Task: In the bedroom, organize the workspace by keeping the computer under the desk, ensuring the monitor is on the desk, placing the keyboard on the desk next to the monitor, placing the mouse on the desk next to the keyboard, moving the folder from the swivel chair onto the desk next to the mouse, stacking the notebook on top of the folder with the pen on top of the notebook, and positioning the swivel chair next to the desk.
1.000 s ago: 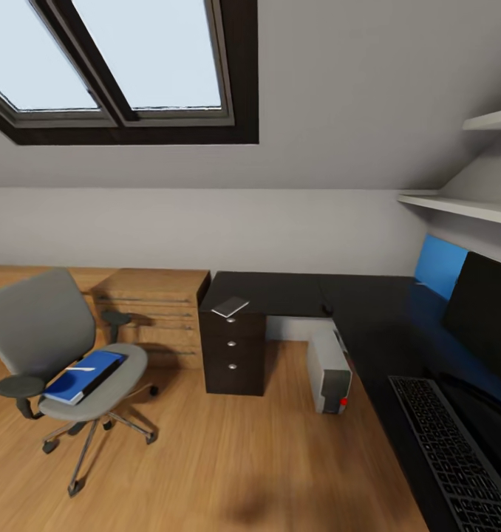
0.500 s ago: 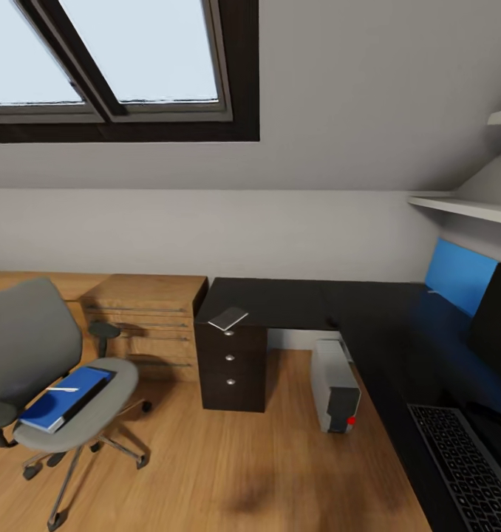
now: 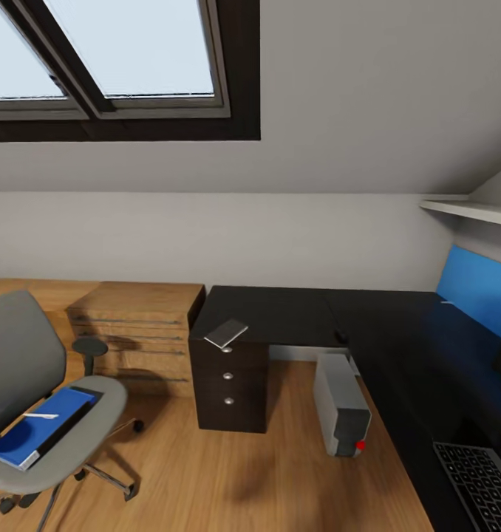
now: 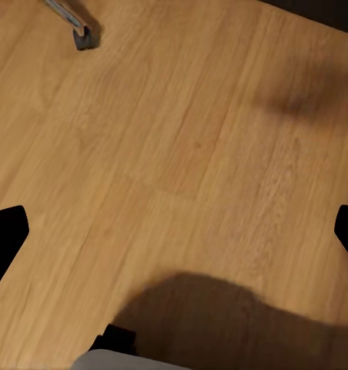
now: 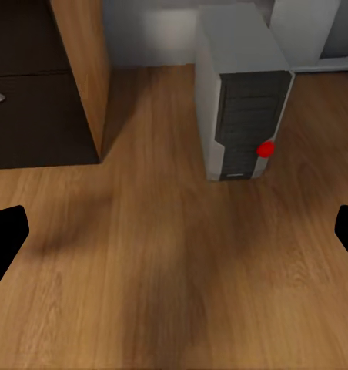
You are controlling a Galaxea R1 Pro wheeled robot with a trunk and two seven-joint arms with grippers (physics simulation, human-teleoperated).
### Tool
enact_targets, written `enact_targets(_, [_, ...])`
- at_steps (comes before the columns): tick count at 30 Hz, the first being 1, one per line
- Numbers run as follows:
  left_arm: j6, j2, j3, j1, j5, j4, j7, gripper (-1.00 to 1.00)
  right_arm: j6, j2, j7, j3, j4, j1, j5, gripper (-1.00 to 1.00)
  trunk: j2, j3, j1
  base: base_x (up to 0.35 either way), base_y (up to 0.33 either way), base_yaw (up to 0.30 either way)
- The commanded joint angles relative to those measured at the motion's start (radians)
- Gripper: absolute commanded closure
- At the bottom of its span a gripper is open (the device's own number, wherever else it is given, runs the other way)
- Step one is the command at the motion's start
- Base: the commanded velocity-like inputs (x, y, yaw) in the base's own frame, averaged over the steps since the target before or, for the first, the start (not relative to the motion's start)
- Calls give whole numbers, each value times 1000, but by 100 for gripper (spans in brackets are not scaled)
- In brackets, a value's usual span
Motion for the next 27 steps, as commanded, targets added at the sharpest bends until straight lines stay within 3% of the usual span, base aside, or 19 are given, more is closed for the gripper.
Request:
enact_targets(1, [-1,0,-1,0,9,-2,0,-100,-3,0,4,-5,2,-1,-1,-100,-1,0,1,176,-23,0])
enact_targets(6, [-1,-1,-2,0,8,-2,0,-100,-1,-1,4,-5,2,-1,-1,-100,-1,1,1,60,-8,0])
enact_targets(27, [-3,-2,-1,0,9,9,5,-100,0,-1,4,-5,2,-1,-1,-100,146,67,-80,2,0,0])
